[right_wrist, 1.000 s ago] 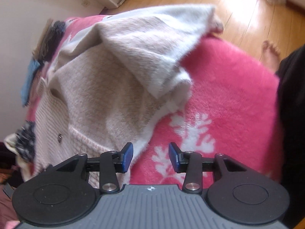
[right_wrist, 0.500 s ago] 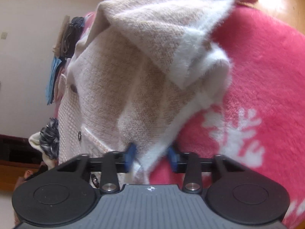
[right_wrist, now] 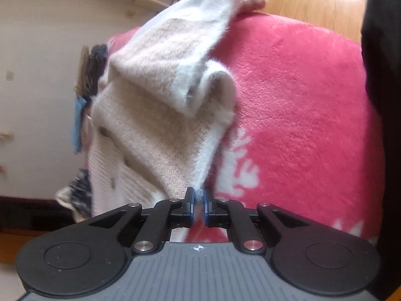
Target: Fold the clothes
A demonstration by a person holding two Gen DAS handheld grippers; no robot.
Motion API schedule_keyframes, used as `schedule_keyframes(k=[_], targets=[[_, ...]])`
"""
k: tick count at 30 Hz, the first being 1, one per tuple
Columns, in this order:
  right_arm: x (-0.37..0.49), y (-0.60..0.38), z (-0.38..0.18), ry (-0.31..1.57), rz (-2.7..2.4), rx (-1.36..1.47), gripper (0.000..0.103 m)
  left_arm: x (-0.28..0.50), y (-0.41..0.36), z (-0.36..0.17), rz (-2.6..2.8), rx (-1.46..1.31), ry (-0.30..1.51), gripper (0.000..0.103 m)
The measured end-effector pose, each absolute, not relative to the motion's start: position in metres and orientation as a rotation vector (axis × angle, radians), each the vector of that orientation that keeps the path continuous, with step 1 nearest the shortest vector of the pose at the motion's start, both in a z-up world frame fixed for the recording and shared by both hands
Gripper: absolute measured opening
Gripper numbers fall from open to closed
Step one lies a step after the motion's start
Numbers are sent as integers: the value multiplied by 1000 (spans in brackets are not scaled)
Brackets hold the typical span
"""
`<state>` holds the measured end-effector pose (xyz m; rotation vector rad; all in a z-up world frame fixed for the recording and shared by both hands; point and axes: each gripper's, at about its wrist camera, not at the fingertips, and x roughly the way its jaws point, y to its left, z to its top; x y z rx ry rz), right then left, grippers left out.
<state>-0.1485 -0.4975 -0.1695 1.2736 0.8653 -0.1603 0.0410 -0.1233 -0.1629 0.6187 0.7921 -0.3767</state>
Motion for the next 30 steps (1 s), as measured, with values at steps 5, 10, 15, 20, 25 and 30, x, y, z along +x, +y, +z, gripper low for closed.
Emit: schedule_keyframes(k=[5, 10, 15, 20, 25, 30], targets=[[-148, -482, -135, 867, -109, 1059, 22, 38, -123, -158, -396, 640, 804, 23], [-110, -434, -95, 861, 100, 742, 27, 34, -122, -157, -426, 630, 815, 23], [-54, -427, -121, 946, 60, 652, 30, 32, -119, -157, -444, 622, 823, 23], [-36, -416, -136, 1031, 135, 596, 28, 32, -113, -156, -468, 606, 834, 23], [-44, -420, -138, 1003, 146, 621, 10, 34, -112, -156, -473, 597, 840, 23], [-64, -421, -129, 954, 142, 646, 9, 33, -110, -154, -487, 598, 848, 23]])
